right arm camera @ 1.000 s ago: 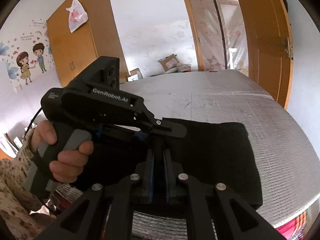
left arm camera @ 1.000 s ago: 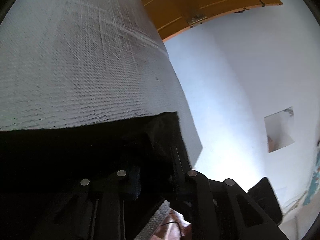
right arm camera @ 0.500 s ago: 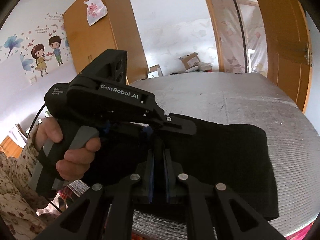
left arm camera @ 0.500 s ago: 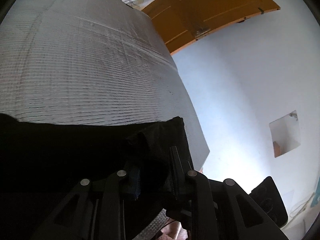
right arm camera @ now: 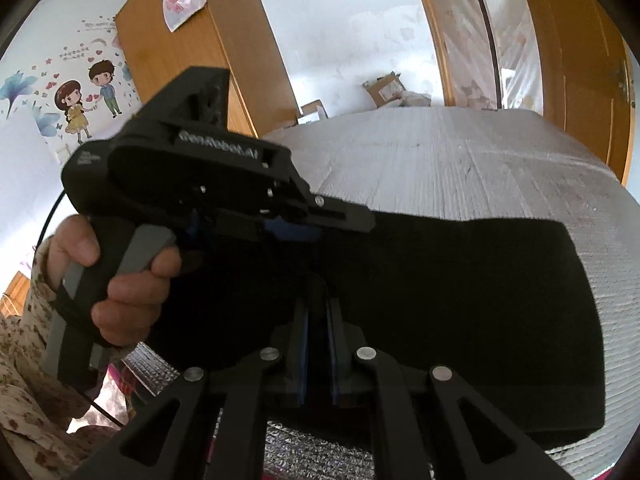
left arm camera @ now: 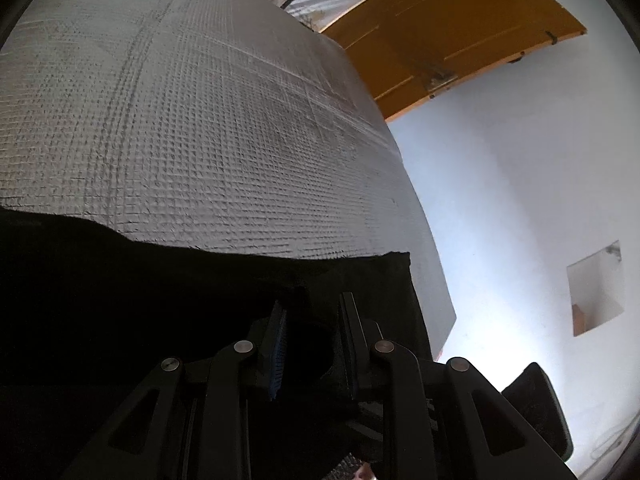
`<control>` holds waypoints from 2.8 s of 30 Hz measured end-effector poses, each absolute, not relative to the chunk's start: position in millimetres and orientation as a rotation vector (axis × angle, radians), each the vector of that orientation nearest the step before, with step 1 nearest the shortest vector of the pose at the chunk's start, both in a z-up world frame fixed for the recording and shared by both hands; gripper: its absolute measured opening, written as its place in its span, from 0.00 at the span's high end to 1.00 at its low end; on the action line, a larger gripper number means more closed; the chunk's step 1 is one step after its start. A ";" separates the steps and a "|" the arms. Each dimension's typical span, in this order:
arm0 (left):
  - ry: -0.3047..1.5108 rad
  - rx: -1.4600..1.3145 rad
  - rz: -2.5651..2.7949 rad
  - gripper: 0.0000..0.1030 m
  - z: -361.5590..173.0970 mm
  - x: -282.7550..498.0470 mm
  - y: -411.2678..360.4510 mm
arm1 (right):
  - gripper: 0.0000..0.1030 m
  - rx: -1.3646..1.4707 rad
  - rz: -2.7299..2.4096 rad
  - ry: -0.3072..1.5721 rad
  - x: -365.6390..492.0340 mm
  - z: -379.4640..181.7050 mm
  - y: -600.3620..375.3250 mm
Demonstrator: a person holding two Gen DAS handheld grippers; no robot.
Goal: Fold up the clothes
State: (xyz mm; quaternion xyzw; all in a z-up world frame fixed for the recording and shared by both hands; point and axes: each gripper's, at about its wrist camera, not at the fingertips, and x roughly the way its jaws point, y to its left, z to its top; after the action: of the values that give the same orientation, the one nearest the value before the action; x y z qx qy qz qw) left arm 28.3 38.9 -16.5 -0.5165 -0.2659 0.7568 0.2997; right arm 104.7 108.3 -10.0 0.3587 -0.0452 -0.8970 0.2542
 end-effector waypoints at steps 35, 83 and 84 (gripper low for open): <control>-0.434 -1.346 1.985 0.77 -6.7 82.7 70.3 | 0.80 1.092 -2.703 -0.224 131.0 -10.5 204.8; -0.366 -1.249 2.095 0.77 19.3 113.9 38.1 | 0.80 1.184 -2.752 -0.185 31.5 15.7 205.3; -0.371 -1.239 2.110 0.77 22.5 115.1 34.4 | 0.80 1.179 -2.746 -0.144 34.1 14.3 199.5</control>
State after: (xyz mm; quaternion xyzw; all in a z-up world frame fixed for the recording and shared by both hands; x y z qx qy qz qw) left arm 115.1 34.4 22.5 -0.4729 -0.1415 0.8056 0.3275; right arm 34.1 199.5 14.3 0.3930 -0.0481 -0.9152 0.0748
